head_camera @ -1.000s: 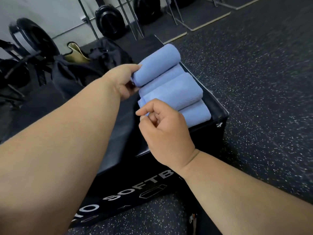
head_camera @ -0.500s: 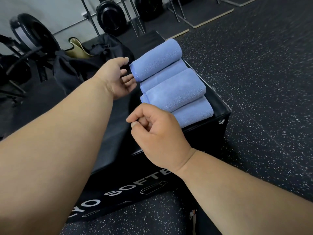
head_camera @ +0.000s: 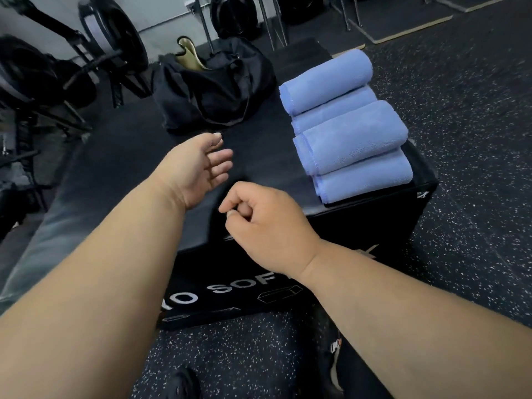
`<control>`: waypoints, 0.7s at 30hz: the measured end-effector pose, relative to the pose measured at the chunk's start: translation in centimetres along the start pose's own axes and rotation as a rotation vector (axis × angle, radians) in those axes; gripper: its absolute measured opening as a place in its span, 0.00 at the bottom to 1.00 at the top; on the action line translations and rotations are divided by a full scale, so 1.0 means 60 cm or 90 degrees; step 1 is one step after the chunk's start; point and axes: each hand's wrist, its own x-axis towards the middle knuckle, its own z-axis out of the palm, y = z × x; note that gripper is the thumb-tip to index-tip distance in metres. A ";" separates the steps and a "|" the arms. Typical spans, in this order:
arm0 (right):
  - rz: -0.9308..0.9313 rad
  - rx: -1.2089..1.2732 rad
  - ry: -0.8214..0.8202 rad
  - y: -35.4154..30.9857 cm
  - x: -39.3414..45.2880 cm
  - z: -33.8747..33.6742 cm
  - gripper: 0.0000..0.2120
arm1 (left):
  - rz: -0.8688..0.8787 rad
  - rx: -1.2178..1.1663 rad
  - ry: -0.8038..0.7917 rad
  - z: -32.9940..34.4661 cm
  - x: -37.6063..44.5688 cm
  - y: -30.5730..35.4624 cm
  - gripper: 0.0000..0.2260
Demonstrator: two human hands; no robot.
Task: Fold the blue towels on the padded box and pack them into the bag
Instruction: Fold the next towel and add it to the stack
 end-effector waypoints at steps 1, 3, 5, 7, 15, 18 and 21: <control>-0.002 -0.011 -0.020 -0.005 -0.003 0.009 0.05 | 0.008 0.000 0.019 -0.030 -0.019 -0.016 0.09; -0.010 -0.032 -0.061 -0.014 -0.009 0.032 0.05 | 0.019 0.003 0.073 -0.097 -0.056 -0.053 0.10; -0.015 -0.050 -0.105 -0.026 -0.016 0.057 0.05 | 0.026 0.007 0.134 -0.163 -0.096 -0.096 0.13; -0.019 -0.059 -0.158 -0.040 -0.027 0.089 0.06 | 0.026 0.016 0.202 -0.231 -0.139 -0.146 0.13; -0.017 -0.091 -0.351 -0.100 -0.085 0.266 0.06 | -0.039 0.079 0.379 -0.526 -0.306 -0.357 0.02; -0.013 -0.105 -0.423 -0.113 -0.121 0.342 0.07 | -0.113 0.120 0.411 -0.625 -0.370 -0.426 0.12; 0.002 -0.107 -0.502 -0.121 -0.156 0.415 0.07 | -0.203 0.132 0.449 -0.719 -0.435 -0.492 0.10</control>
